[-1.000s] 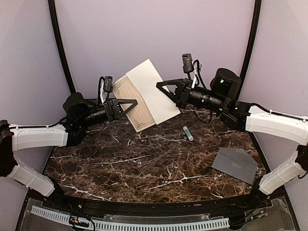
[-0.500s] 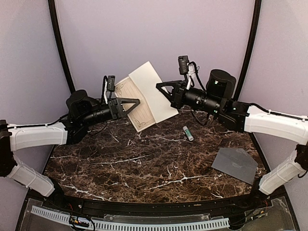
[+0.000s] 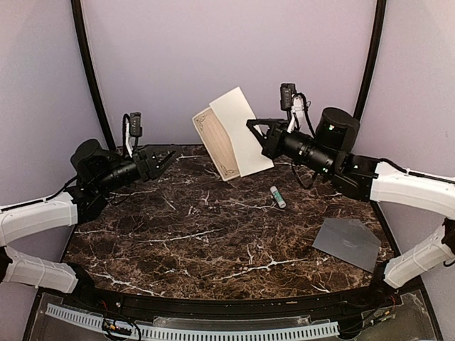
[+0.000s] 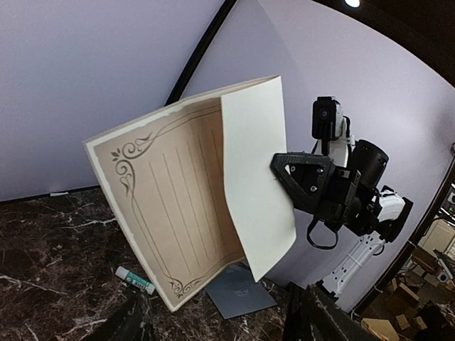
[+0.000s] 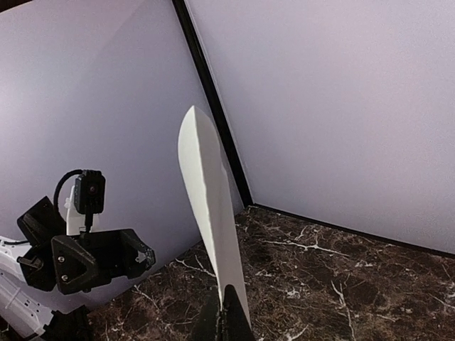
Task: Place the letter into the envelope and seal it
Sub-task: Fold the letter.
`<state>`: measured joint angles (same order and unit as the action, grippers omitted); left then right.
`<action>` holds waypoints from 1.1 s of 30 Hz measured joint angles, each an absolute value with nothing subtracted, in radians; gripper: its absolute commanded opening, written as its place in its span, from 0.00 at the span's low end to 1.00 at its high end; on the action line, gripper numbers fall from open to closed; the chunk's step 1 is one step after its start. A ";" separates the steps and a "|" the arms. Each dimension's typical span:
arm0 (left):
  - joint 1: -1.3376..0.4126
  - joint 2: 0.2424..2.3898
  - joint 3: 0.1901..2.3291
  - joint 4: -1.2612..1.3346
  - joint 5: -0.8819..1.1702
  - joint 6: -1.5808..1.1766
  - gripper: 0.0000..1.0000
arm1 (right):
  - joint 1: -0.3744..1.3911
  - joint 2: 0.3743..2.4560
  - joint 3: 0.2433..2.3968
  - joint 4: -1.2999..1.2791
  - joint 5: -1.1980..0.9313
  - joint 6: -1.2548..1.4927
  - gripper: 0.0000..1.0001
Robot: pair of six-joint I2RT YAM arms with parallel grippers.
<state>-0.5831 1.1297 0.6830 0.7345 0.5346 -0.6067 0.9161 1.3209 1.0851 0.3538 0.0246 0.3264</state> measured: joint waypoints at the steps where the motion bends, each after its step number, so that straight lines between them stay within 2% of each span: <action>1: -0.559 1.112 0.671 0.730 0.533 -0.607 0.71 | 0.916 1.316 1.080 0.361 0.012 0.327 0.00; 9: -0.464 1.090 0.651 0.672 0.503 -0.609 0.72 | 0.913 1.283 1.054 0.446 -0.192 0.352 0.00; 17: -0.471 1.218 0.662 0.707 0.586 -0.617 0.72 | 0.913 1.309 1.091 0.495 -0.421 0.392 0.00; 26: -0.567 1.289 0.727 0.796 0.751 -0.610 0.73 | 0.913 1.356 1.124 0.493 -0.476 0.400 0.00; 33: -0.588 1.290 0.731 0.871 0.797 -0.622 0.73 | 0.913 1.393 1.141 0.485 -0.474 0.400 0.00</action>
<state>-0.5880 1.2903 0.7307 0.8707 0.7971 -0.6216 0.9134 1.3933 1.1412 0.4854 -0.4744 0.4004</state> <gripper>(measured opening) 0.732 0.003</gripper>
